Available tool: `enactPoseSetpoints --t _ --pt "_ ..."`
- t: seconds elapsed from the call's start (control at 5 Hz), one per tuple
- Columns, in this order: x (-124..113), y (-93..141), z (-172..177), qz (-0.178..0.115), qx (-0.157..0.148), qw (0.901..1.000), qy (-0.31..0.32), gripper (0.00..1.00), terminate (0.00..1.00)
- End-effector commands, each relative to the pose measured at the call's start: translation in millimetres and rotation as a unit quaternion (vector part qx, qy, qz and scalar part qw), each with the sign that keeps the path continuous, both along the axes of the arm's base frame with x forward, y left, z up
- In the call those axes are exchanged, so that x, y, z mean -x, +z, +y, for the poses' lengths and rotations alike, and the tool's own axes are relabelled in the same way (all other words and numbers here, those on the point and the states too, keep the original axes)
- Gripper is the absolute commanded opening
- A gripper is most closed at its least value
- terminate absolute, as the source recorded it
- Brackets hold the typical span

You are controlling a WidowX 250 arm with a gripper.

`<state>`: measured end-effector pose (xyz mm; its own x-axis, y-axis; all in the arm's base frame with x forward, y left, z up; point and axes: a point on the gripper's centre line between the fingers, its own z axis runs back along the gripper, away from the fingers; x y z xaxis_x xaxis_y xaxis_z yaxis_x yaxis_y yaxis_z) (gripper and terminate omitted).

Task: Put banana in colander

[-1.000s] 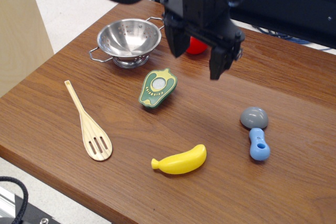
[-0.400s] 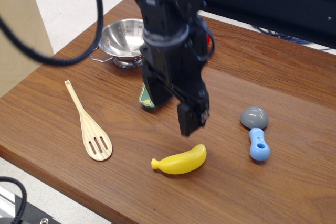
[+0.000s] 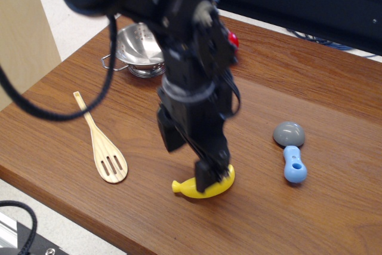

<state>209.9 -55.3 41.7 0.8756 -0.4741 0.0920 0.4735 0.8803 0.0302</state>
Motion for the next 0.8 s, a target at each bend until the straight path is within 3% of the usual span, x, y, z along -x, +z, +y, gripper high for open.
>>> enactPoseSetpoints --t 0.0,0.2,0.4,0.6 --pt "-5.2 -18.5 -9.2 -0.014 0.006 0.9998 0.015 1.00 0.00" --pt "-7.9 -25.8 -11.8 -0.024 0.004 0.9993 0.029 1.00 0.00" --pt "-9.4 -26.7 -12.6 -0.015 0.004 0.9992 0.037 0.00 0.00" --pt "-10.3 -35.4 -12.7 -0.023 -0.006 0.9980 0.059 0.00 0.00"
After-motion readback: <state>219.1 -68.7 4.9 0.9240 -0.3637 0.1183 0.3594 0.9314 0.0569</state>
